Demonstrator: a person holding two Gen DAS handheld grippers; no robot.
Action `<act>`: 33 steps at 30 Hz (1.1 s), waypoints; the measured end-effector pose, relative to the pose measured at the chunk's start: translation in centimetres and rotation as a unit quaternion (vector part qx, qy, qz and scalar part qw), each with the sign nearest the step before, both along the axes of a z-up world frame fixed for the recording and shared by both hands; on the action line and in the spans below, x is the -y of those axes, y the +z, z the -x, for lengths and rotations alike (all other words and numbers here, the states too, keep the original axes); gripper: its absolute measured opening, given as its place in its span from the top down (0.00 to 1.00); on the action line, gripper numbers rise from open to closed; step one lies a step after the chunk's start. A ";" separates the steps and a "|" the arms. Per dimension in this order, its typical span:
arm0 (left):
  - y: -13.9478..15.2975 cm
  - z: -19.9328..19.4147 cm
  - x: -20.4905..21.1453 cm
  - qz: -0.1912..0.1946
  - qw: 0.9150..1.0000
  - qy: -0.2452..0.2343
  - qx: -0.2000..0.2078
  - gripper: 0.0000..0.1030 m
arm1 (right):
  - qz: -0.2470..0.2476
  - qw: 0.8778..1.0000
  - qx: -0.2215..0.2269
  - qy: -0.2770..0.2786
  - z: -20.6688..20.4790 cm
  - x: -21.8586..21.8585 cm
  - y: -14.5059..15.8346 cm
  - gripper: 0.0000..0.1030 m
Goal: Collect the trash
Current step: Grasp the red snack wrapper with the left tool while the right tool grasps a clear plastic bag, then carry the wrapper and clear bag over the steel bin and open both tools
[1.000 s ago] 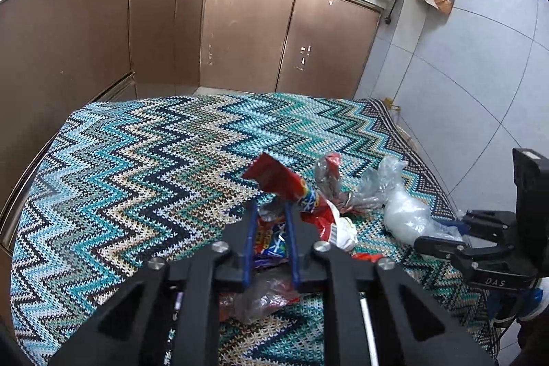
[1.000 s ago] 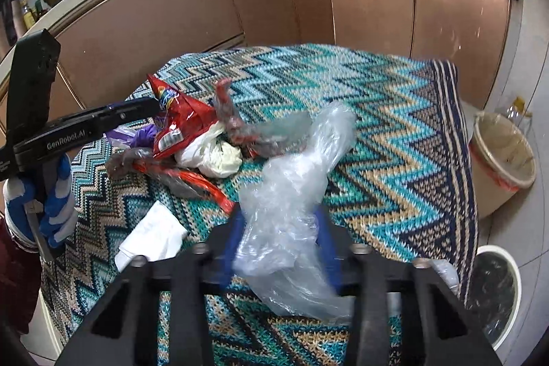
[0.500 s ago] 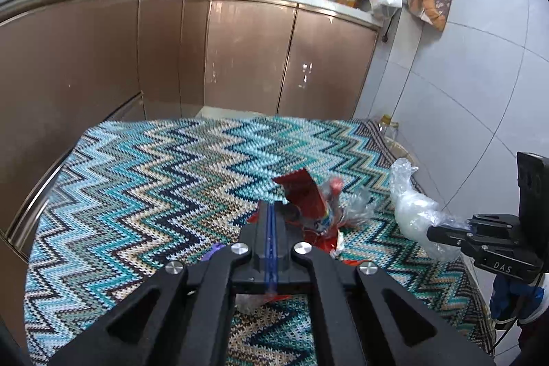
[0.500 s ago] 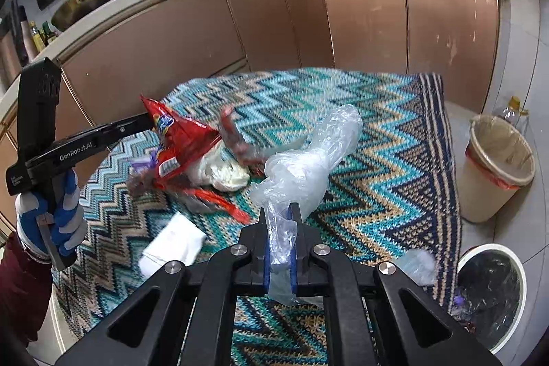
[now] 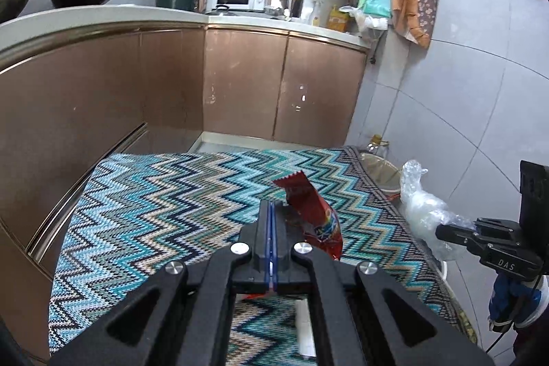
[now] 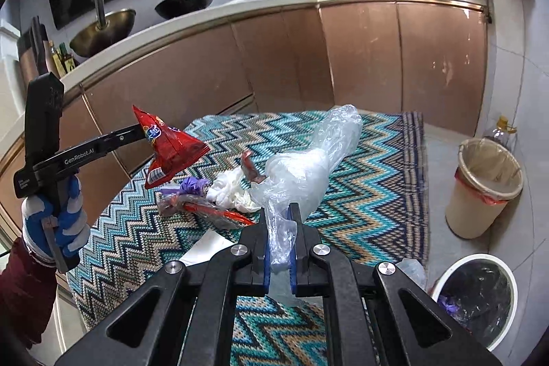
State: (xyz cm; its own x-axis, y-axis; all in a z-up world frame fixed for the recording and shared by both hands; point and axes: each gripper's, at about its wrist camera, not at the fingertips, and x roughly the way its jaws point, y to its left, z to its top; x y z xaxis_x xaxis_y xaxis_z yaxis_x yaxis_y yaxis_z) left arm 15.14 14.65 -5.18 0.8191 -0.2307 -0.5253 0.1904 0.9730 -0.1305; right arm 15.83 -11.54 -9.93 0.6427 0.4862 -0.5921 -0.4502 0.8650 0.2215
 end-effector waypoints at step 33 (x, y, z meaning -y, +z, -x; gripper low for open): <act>-11.3 -9.5 39.2 -0.037 0.967 -0.214 -0.130 0.99 | 0.026 0.962 -0.094 -0.256 -1.4 25.6 -8.8 0.88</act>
State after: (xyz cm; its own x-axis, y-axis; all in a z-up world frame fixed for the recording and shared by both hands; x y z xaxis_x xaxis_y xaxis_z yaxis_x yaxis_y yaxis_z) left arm 24.67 -24.58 -16.48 0.4943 -0.4734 -0.7291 0.5478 0.8209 -0.1616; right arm 17.23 -37.14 -18.69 0.6688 0.1013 -0.7366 0.0815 0.9747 0.2080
